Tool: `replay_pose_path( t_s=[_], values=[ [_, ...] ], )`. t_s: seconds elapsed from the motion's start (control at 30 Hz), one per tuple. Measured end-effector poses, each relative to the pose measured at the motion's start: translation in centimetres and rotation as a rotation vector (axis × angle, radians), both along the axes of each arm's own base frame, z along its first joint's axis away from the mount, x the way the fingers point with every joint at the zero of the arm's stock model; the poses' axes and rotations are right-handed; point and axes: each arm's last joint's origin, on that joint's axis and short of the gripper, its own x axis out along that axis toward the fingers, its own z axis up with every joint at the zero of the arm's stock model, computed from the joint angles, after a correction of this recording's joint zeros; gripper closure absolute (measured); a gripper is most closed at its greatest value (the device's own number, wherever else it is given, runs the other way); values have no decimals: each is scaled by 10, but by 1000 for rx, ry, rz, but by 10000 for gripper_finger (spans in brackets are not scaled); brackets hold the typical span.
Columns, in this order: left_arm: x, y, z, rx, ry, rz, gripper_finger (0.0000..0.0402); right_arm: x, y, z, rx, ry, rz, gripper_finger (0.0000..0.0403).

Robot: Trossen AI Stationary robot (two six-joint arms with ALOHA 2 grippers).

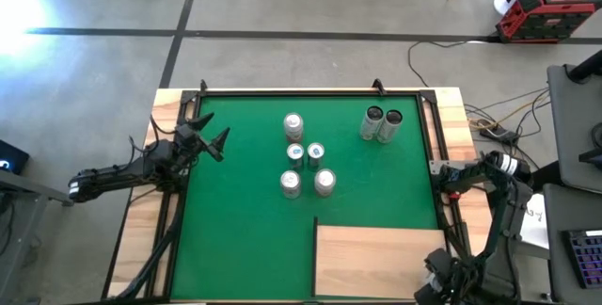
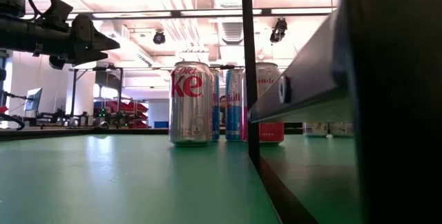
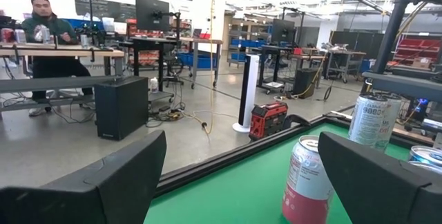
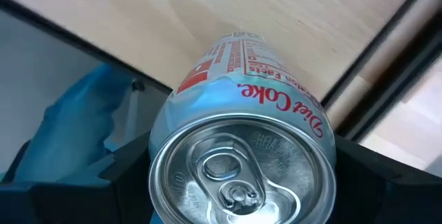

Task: Place canned beverage on shelf
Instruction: Put the right red-silver soda can on the shelf

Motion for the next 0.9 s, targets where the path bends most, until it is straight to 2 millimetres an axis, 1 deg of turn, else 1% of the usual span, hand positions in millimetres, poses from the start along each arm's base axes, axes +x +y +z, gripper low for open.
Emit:
replay_pose_path(
  t_s=[0.13, 0.27, 0.43, 0.77, 0.9],
  values=[
    [0, 0, 0, 0, 0, 0, 38, 1, 1, -3, 9, -14, 27, 101],
    [0, 0, 0, 0, 0, 0, 38, 0, -1, -7, -5, -2, 12, 101],
    [0, 0, 0, 0, 0, 1, 38, 0, -1, -8, -6, 1, 2, 97],
    [0, 0, 0, 0, 0, 0, 38, 0, 1, -9, 5, 9, 0, 63],
    [0, 0, 0, 0, 0, 0, 38, 0, 0, -9, 2, 21, -28, 53]
  ],
)
